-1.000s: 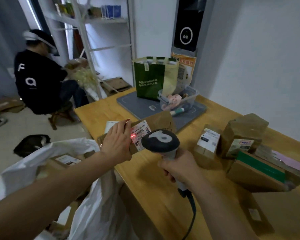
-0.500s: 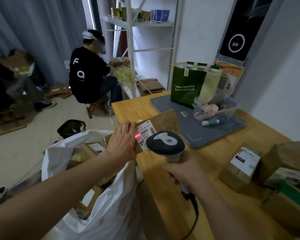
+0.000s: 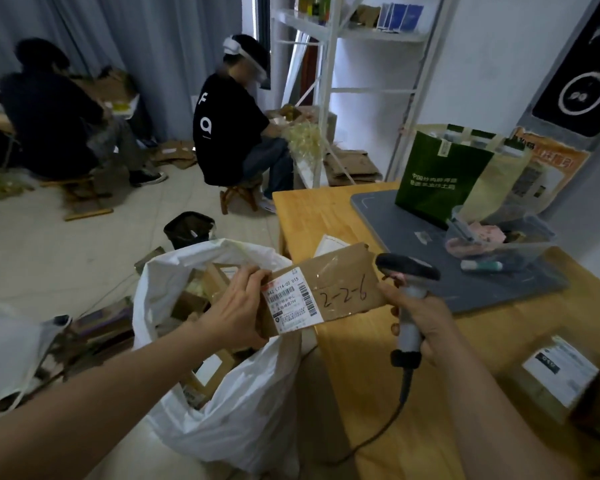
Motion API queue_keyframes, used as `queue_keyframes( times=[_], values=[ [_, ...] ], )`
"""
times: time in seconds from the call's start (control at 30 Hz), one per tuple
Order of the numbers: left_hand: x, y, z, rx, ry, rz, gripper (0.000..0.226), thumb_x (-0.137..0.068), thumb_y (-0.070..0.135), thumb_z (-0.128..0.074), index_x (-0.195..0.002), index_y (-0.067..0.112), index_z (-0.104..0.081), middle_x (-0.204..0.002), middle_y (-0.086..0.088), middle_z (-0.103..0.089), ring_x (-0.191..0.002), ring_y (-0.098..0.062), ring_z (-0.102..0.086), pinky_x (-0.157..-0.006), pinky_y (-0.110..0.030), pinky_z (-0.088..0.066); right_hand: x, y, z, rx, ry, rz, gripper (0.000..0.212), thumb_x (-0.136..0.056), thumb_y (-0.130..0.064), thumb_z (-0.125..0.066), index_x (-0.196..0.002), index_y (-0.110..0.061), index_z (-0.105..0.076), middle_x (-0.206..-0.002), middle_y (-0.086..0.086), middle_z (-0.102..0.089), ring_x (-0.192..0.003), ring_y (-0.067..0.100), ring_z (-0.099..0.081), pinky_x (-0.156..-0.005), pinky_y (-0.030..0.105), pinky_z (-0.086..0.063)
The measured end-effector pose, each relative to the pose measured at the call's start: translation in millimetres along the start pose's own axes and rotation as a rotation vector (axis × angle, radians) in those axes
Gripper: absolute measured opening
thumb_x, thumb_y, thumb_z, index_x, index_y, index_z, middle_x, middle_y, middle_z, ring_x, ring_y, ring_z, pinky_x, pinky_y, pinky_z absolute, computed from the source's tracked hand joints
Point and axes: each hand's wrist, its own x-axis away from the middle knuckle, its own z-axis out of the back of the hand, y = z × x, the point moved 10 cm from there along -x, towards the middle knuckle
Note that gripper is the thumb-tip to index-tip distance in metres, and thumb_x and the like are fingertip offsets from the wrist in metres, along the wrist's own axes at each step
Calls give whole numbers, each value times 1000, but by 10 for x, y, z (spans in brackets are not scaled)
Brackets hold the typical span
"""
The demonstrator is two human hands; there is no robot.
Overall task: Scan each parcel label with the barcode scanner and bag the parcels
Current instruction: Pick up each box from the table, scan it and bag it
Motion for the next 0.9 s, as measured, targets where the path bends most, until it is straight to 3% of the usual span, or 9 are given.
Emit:
queue_keyframes(
  times=[0.07,0.2,0.43,0.5,0.57,0.63,0.73,0.8,0.9],
  values=[
    [46,-169,-48,12,-13,20,121,-49,64,-80,-140,8,-23,-135,-15,-35,-123,-30,-42,-103,-46,-44,-59,64,-197,53,-51,2,69,-35,-44,-88,-88,-9,-62,-84,13,-59,-65,21,-53,-48,30,-44],
    [97,-436,-98,82,-22,50,120,-55,62,-80,-146,7,-22,-141,-10,-27,-128,-24,-35,-107,-38,-41,-218,104,-524,96,-129,-13,44,-50,-25,-83,-86,-13,-60,-86,11,-61,-77,24,-55,-58,36,-46],
    [38,-1195,-267,189,-65,232,126,-59,54,-84,-151,13,-8,-150,-7,-15,-139,-25,-22,-116,-41,-28,-635,-30,-1374,15,-148,61,55,-42,-29,-84,-91,-11,-66,-95,15,-72,-86,30,-68,-67,38,-54],
    [163,-1579,-330,220,-90,405,129,-62,57,-81,-152,18,4,-154,-4,-3,-142,-27,-8,-120,-45,-15,-698,-43,-1625,-12,-134,56,53,-47,-28,-87,-92,-11,-65,-93,13,-73,-88,32,-69,-77,44,-57],
    [485,-2155,-437,245,-68,731,130,-64,56,-80,-152,17,9,-156,-7,1,-144,-30,-4,-119,-46,-10,-769,-25,-1867,12,-120,47,30,-65,-18,-83,-84,-10,-62,-85,10,-70,-80,25,-68,-71,36,-57],
    [948,-2683,-582,309,-8,1115,125,-67,51,-80,-153,11,2,-156,-17,-9,-144,-35,-11,-116,-47,-19,-810,-23,-2081,40,-106,75,20,-74,-11,-78,-77,-14,-58,-77,2,-65,-69,12,-62,-60,23,-50],
    [1379,-3196,-1014,593,60,1441,125,-70,50,-80,-153,7,3,-154,-25,-18,-142,-40,-21,-110,-53,-31,-941,92,-2494,135,-148,110,37,-67,-21,-84,-97,-14,-64,-96,3,-68,-88,19,-65,-78,35,-55],
    [1454,-3355,-1200,683,74,1518,119,-71,51,-79,-151,2,-6,-141,-27,-40,-127,-40,-44,-98,-51,-45,-980,182,-2729,185,-182,131,56,-63,-27,-86,-112,-16,-62,-110,2,-67,-101,22,-62,-92,40,-51],
    [1391,-3479,-1332,755,92,1483,56,-90,28,-64,-133,-5,-47,-111,-22,-61,-95,-33,-60,-81,-42,-53,-995,280,-3073,246,-214,191,72,-58,-33,-90,-120,-16,-58,-116,-1,-65,-108,18,-61,-97,40,-49]
  ],
)
